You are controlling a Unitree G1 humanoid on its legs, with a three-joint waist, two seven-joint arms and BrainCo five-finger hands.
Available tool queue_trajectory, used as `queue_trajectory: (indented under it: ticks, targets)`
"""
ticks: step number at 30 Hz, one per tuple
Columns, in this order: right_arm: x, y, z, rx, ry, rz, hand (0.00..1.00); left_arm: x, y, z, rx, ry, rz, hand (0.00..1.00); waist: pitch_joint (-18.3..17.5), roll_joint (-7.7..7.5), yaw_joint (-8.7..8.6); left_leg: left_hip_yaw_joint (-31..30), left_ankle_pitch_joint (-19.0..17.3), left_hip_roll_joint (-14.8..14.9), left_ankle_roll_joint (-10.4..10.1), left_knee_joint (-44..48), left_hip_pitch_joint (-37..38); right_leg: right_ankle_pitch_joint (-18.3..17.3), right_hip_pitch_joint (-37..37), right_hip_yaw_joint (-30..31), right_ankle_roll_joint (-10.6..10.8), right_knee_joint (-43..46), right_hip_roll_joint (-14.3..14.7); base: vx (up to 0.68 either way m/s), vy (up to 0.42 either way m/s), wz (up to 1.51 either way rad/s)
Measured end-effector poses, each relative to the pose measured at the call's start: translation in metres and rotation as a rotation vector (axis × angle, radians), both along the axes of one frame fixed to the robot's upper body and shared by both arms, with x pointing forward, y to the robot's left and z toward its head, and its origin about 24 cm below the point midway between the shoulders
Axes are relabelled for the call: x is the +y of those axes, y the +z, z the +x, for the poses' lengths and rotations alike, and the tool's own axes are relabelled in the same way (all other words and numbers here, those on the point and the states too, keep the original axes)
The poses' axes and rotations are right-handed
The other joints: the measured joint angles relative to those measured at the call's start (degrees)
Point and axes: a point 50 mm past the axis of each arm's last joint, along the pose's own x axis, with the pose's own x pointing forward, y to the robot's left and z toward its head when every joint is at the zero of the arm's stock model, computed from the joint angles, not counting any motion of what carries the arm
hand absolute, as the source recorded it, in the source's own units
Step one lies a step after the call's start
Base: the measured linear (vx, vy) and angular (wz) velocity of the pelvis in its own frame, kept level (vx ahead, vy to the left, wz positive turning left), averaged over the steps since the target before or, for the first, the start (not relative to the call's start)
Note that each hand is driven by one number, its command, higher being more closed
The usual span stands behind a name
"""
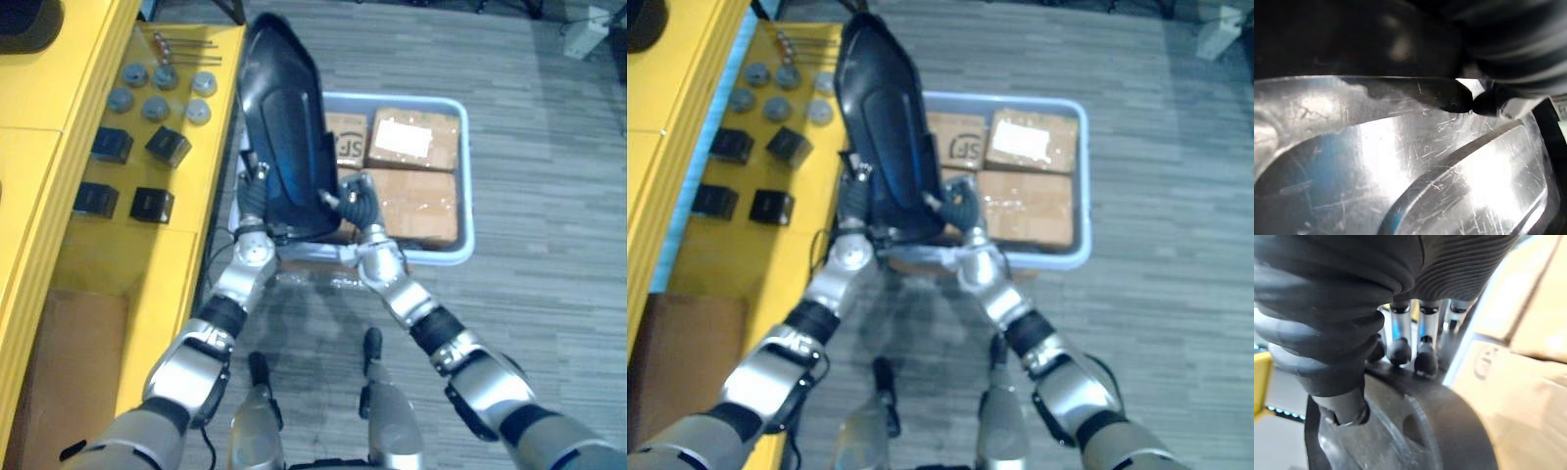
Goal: Walk over and take plastic housings, then place them on the shelf
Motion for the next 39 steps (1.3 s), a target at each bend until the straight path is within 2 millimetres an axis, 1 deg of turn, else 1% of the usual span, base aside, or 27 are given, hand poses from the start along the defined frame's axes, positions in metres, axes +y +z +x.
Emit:
queue_trajectory:
  ticks: [1,3,4,5,6,7,8,9,10,12,13,15,17,18,20,21,22,23,25,26,27,29,32,34,36,38,39]
  targets:
    - [-0.004,-0.001,0.000,0.013,0.007,0.005,0.00,0.002,-0.001,0.000,0.007,0.007,0.010,1.00,-0.26,-0.45,0.02,0.01,-0.06,0.04,-0.04,0.07,-0.01,-0.02,0.00,0.02,0.02,0.00,0.04,0.00,-0.004,-0.08]
    - [-0.026,-0.006,-0.002,0.045,0.001,0.044,0.00,0.011,-0.006,-0.001,0.028,0.040,0.037,1.00,-1.14,-1.91,-0.04,0.01,-0.11,0.06,-0.06,0.08,0.43,-0.06,0.43,0.01,0.06,0.00,0.06,0.00,0.000,0.00]
    - [-0.034,-0.007,-0.003,0.054,-0.014,0.071,0.00,0.013,-0.009,-0.002,0.036,0.050,0.040,1.00,-1.26,-2.10,-0.04,0.01,-0.23,0.07,-0.03,0.08,0.91,-0.14,0.94,0.00,0.15,0.00,0.06,0.00,0.000,0.00]
    - [-0.050,-0.010,-0.005,0.075,-0.034,0.109,0.00,0.019,-0.016,-0.005,0.061,0.076,0.045,1.00,-1.42,-2.29,-0.04,0.01,-0.54,0.07,-0.03,0.13,1.98,-0.45,2.13,-0.04,0.55,0.00,0.03,0.03,0.006,-0.02]
    - [-0.065,-0.014,-0.008,0.090,-0.044,0.124,0.00,0.027,-0.025,-0.009,0.089,0.118,0.061,1.00,-2.38,-2.48,-0.03,0.10,-0.86,0.07,-0.04,0.15,2.68,-0.78,2.73,-0.02,0.65,0.00,0.00,0.03,0.009,-0.01]
    - [-0.072,-0.015,-0.011,0.091,-0.047,0.122,0.00,0.031,-0.029,-0.011,0.102,0.138,0.066,1.00,-2.82,-2.52,-0.10,0.10,-0.99,0.07,-0.05,0.17,2.96,-0.92,3.08,-0.05,0.63,0.00,0.00,0.04,0.005,-0.02]
    - [-0.083,-0.018,-0.018,0.090,-0.045,0.114,0.00,0.039,-0.038,-0.015,0.128,0.174,0.084,1.00,-4.30,-2.62,-0.11,0.13,-1.19,0.13,-0.11,0.16,3.04,-1.09,3.12,-0.05,0.66,0.00,0.03,0.00,0.000,0.00]
    - [-0.088,-0.020,-0.021,0.090,-0.041,0.114,0.00,0.042,-0.042,-0.018,0.139,0.186,0.095,1.00,-4.93,-2.67,-0.09,0.15,-1.26,0.15,-0.13,0.15,3.08,-1.13,3.16,-0.05,0.68,0.00,0.06,0.05,0.007,-0.01]
    - [-0.095,-0.019,-0.029,0.085,-0.015,0.135,0.00,0.049,-0.049,-0.022,0.164,0.219,0.120,1.00,-5.55,-2.85,-0.07,0.22,-1.41,0.19,-0.18,-0.02,4.21,-1.28,4.13,-0.02,0.72,0.00,0.11,0.04,0.006,-0.03]
    - [-0.096,-0.018,-0.036,0.072,0.020,0.179,0.00,0.056,-0.056,-0.026,0.183,0.253,0.160,1.00,-6.47,-3.07,-0.12,0.35,-1.49,0.20,-0.21,-0.31,5.10,-1.42,4.82,0.13,0.80,-0.01,0.14,0.02,0.009,-0.07]
    - [-0.095,-0.016,-0.045,0.056,0.078,0.256,0.00,0.063,-0.063,-0.033,0.196,0.291,0.208,1.00,-8.18,-3.56,-0.04,0.82,-1.65,0.22,-0.28,-0.49,5.70,-1.67,4.98,0.53,0.82,-0.02,0.16,0.00,0.013,-0.12]
    - [-0.095,-0.017,-0.053,0.052,0.110,0.318,0.00,0.071,-0.070,-0.038,0.206,0.331,0.262,1.00,-9.70,-3.95,0.08,1.62,-1.74,0.20,-0.34,-1.04,6.33,-1.95,4.92,1.10,1.01,-0.03,0.21,-0.01,0.008,-0.17]
    - [-0.100,-0.023,-0.061,0.056,0.087,0.391,0.00,0.081,-0.074,-0.043,0.218,0.371,0.320,1.00,-10.46,-4.17,0.06,1.98,-1.87,0.17,-0.61,-1.50,6.87,-2.27,4.88,1.62,1.01,-0.04,0.28,-0.01,-0.002,-0.12]
    - [-0.103,-0.026,-0.063,0.061,0.073,0.399,0.00,0.083,-0.075,-0.044,0.219,0.376,0.337,1.00,-10.58,-4.16,0.04,2.02,-1.88,0.17,-0.61,-1.52,6.89,-2.29,4.86,1.65,0.99,-0.04,0.30,0.00,0.000,0.00]
    - [-0.117,-0.041,-0.073,0.102,-0.007,0.414,0.00,0.089,-0.076,-0.047,0.211,0.399,0.354,1.00,-10.63,-4.14,0.03,2.19,-1.85,0.18,-0.63,-1.70,7.01,-2.29,4.79,1.76,0.94,-0.03,0.35,0.00,-0.004,-0.03]
    - [-0.124,-0.053,-0.079,0.144,-0.073,0.428,0.00,0.095,-0.075,-0.049,0.197,0.430,0.331,1.00,-10.63,-4.14,-0.06,2.60,-1.78,0.18,-0.62,-2.08,7.39,-2.25,4.73,1.97,0.89,-0.03,0.38,0.02,-0.003,-0.08]
    - [-0.125,-0.056,-0.081,0.154,-0.089,0.430,0.00,0.096,-0.075,-0.050,0.192,0.434,0.323,1.00,-10.63,-4.14,-0.04,2.80,-1.72,0.17,-0.59,-2.26,7.60,-2.23,4.75,2.06,0.87,-0.03,0.40,0.03,0.001,-0.14]
    - [-0.128,-0.068,-0.084,0.195,-0.146,0.429,0.00,0.099,-0.077,-0.053,0.176,0.445,0.296,1.00,-11.00,-3.97,-0.14,3.20,-1.64,0.17,-0.48,-2.49,7.91,-2.23,4.69,2.39,0.86,-0.03,0.45,0.05,0.003,-0.10]
    - [-0.135,-0.092,-0.095,0.272,-0.240,0.432,0.00,0.095,-0.080,-0.058,0.135,0.427,0.230,1.00,-12.12,-3.35,-0.18,3.24,-1.62,0.11,-0.45,-2.82,7.89,-2.22,4.55,2.36,0.88,-0.03,0.43,0.07,0.001,-0.03]
    - [-0.135,-0.099,-0.098,0.293,-0.265,0.436,0.00,0.093,-0.080,-0.059,0.116,0.422,0.207,1.00,-12.31,-3.13,-0.22,3.16,-1.63,0.11,-0.44,-2.83,7.89,-2.22,4.64,2.18,0.88,-0.02,0.40,0.07,0.001,0.08]
    - [-0.134,-0.112,-0.105,0.327,-0.328,0.449,0.00,0.087,-0.077,-0.065,0.048,0.400,0.151,1.00,-12.58,-2.62,-0.27,2.87,-1.70,0.08,-0.38,-2.84,7.90,-2.26,4.88,1.78,0.92,-0.03,0.34,0.06,0.003,0.09]
    - [-0.130,-0.122,-0.112,0.341,-0.385,0.465,0.00,0.077,-0.068,-0.073,-0.045,0.348,0.091,1.00,-12.94,-1.97,0.03,2.62,-1.76,-0.10,-0.32,-2.90,7.88,-2.30,5.04,1.58,0.98,-0.04,0.15,0.04,0.011,0.09]
    - [-0.127,-0.129,-0.120,0.327,-0.444,0.513,0.00,0.060,-0.054,-0.089,-0.166,0.247,0.010,1.00,-13.65,-0.93,0.32,1.59,-1.94,-0.62,-0.04,-2.89,8.14,-2.61,6.05,0.93,1.36,-0.06,-0.43,0.01,0.022,0.15]
    - [-0.127,-0.133,-0.127,0.319,-0.486,0.543,0.00,0.052,-0.047,-0.102,-0.220,0.194,-0.066,1.00,-15.56,-0.07,1.31,1.53,-2.15,-1.09,0.23,-2.82,8.54,-2.84,6.54,0.67,1.66,-0.07,-0.93,0.01,0.028,0.08]
    - [-0.128,-0.136,-0.129,0.324,-0.502,0.552,0.00,0.052,-0.045,-0.106,-0.238,0.171,-0.082,1.00,-16.07,0.33,1.53,1.22,-2.54,-1.21,0.31,-2.49,9.02,-3.24,7.48,0.25,1.91,-0.09,-1.14,-0.01,0.017,0.10]
    - [-0.128,-0.140,-0.134,0.342,-0.515,0.553,0.00,0.054,-0.042,-0.114,-0.254,0.132,-0.127,1.00,-17.51,0.72,1.87,0.50,-2.89,-1.30,0.14,-2.25,9.21,-4.02,8.14,-0.37,2.00,-0.52,-1.29,-0.03,0.002,0.13]
    - [-0.129,-0.141,-0.134,0.343,-0.516,0.553,0.00,0.054,-0.042,-0.116,-0.256,0.124,-0.136,1.00,-17.69,0.83,2.00,0.31,-2.90,-1.30,0.15,-2.34,9.23,-4.31,8.29,-0.60,1.78,-0.53,-1.30,-0.03,-0.011,0.12]
